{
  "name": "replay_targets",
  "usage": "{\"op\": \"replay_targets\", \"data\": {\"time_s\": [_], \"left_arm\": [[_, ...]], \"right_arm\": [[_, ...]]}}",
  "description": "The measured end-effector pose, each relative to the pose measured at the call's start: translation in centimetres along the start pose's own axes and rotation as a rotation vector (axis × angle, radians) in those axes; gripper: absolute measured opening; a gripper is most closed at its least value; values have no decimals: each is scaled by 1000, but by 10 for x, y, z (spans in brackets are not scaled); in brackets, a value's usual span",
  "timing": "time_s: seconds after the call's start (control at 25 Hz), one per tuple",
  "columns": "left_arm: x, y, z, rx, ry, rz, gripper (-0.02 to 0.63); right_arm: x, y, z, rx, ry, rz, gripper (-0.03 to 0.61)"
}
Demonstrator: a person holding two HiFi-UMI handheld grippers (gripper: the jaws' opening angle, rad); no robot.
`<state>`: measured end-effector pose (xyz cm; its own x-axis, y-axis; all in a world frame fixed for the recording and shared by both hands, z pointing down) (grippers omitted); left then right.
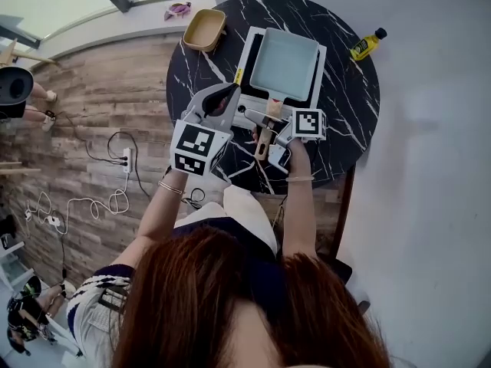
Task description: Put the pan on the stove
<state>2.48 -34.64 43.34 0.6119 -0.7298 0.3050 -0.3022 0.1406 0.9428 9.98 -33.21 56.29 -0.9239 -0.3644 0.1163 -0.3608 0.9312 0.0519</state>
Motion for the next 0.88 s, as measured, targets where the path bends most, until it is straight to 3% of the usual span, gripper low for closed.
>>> {"op": "replay_targets", "data": {"time_s": [0.6, 0.88], "left_arm": [[-7, 1, -5, 20, 3, 13, 12], [-13, 7, -8, 26, 2, 34, 12]], "right_arm": [[-1, -3, 4, 13, -27, -54, 173], [-9, -2, 1, -5, -21, -95, 181]]}}
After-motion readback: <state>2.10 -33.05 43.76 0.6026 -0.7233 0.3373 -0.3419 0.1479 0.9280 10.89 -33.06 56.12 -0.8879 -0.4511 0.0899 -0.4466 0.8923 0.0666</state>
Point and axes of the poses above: the fingertips, and each gripper's own axes: x forward along the fingers, z to its left, y out of its underside, the point moved 4 cm from there along -x, backward along the fingers, and after that the axes turned 6 degrees about x, right-handed, at the moved point
